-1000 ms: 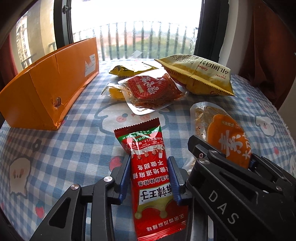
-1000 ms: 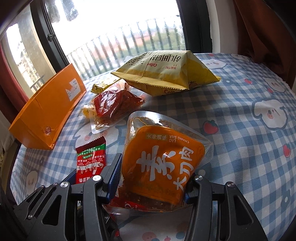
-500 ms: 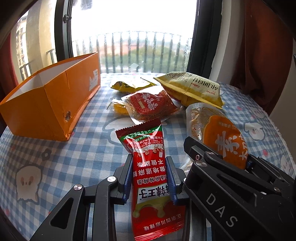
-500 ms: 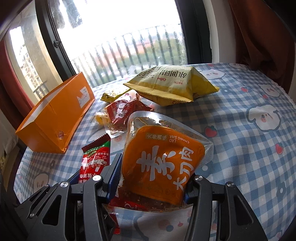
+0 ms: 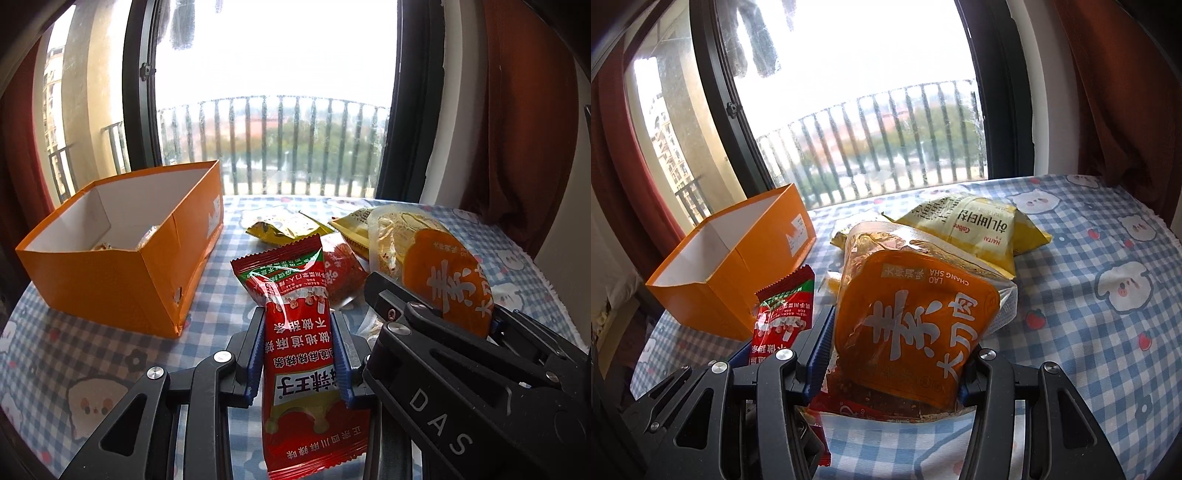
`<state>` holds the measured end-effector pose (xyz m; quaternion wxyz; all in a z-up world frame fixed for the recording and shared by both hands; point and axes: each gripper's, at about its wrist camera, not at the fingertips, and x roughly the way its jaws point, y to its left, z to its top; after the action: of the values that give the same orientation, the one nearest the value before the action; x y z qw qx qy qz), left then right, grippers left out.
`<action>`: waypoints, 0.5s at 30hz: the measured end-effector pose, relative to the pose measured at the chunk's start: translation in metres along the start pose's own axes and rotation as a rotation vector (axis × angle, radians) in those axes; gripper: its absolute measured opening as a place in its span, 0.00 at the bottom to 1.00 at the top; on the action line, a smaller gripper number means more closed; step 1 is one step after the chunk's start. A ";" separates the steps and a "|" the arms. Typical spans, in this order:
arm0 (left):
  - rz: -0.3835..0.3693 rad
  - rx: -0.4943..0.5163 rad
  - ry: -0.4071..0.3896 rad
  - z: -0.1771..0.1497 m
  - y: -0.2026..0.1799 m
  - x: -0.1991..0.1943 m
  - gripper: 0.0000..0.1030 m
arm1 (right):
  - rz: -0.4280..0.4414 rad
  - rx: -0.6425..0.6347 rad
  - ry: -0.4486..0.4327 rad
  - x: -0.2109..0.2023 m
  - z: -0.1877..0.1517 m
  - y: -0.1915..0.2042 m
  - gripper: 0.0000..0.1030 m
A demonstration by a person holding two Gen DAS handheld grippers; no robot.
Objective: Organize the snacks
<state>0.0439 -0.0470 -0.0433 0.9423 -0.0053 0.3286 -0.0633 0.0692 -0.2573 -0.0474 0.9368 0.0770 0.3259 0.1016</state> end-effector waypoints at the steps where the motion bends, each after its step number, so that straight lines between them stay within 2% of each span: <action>1: 0.002 0.003 -0.009 0.003 0.002 -0.002 0.31 | 0.003 -0.005 -0.008 -0.001 0.003 0.003 0.55; 15: 0.050 0.012 -0.103 0.041 0.035 -0.014 0.31 | 0.071 -0.044 -0.090 0.000 0.041 0.046 0.55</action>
<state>0.0622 -0.0116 -0.0044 0.9593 0.0052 0.2791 -0.0413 0.0882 -0.2161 -0.0062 0.9478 0.0723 0.2781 0.1385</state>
